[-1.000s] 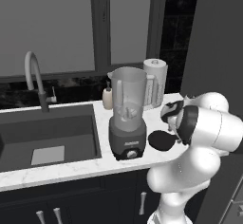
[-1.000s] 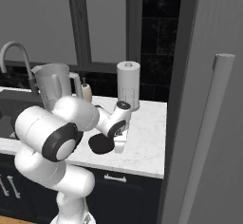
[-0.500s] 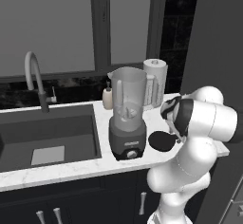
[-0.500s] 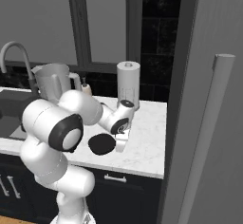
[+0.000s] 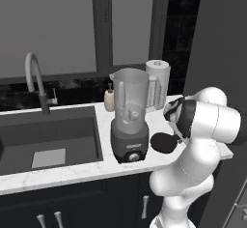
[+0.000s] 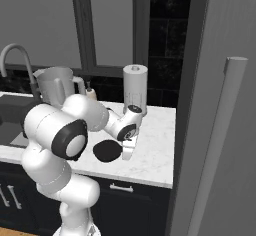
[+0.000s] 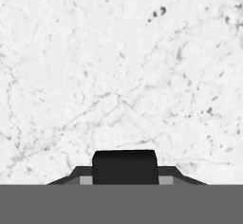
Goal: Close the lid blender by securely placing the lid on top.
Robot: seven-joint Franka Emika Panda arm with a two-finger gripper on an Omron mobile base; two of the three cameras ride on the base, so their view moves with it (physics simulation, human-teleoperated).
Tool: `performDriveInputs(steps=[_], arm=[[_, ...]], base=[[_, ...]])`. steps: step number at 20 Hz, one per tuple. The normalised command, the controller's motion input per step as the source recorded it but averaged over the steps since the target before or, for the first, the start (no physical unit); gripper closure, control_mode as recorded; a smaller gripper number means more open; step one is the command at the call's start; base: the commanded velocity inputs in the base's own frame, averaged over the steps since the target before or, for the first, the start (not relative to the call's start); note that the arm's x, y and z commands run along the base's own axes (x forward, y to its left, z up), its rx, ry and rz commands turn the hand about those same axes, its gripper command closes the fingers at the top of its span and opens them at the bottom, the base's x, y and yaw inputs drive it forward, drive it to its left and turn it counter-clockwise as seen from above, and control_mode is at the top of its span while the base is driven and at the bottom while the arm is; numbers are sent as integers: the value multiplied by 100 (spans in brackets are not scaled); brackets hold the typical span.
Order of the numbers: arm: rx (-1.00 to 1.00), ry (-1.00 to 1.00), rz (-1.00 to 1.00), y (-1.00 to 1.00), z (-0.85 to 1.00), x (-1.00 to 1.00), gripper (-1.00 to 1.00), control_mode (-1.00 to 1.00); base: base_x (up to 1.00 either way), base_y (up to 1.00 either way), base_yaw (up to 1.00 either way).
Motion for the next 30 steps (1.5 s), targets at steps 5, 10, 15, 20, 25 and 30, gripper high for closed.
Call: performDriveInputs(steps=[5,10,15,20,25,30], arm=[[0,0,-1,0,27,-16,100,-100],[4,0,0,0,78,-32,100,-100],[6,0,-3,0,90,-31,100,-100],[9,0,-10,0,87,-22,100,-100],[9,0,-21,0,93,-17,100,-100],[6,0,-21,0,87,-21,100,-100]], base=[[0,0,0],[0,0,0],[0,0,0],[0,0,0],[0,0,0],[0,0,0]])
